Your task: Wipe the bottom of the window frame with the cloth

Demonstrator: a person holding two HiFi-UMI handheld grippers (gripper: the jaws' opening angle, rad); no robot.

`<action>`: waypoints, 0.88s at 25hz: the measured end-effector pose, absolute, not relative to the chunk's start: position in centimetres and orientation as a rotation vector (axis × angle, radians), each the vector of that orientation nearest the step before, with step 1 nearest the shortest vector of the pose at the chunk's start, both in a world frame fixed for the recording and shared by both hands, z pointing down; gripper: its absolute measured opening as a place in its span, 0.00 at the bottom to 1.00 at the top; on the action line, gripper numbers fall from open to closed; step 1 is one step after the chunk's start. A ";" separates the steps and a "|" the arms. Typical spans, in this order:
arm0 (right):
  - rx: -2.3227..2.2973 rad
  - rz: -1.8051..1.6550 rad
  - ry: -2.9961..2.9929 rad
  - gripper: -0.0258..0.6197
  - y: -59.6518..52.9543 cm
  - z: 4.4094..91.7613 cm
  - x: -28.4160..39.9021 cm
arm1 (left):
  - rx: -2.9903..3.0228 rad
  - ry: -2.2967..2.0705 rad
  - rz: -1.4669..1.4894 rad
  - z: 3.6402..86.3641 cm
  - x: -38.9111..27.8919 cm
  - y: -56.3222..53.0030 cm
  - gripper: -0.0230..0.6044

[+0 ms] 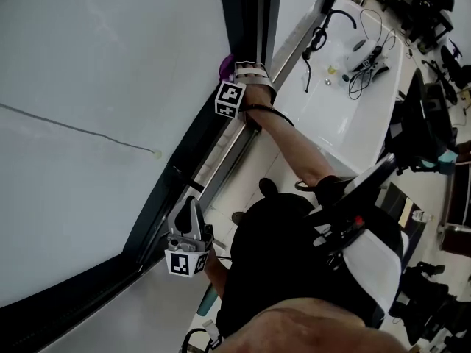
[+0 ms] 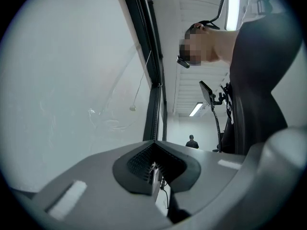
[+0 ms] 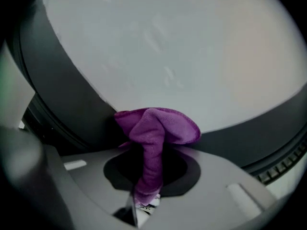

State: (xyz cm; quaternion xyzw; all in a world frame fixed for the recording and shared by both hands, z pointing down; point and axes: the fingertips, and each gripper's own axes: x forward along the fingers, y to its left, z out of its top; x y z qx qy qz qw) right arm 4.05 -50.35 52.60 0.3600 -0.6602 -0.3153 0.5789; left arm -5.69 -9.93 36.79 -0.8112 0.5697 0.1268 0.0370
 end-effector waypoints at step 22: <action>0.625 -0.542 -2.044 0.14 -45.1 52.6 -0.1 | -2.525 1.721 0.404 37.1 -6.0 -10.3 0.04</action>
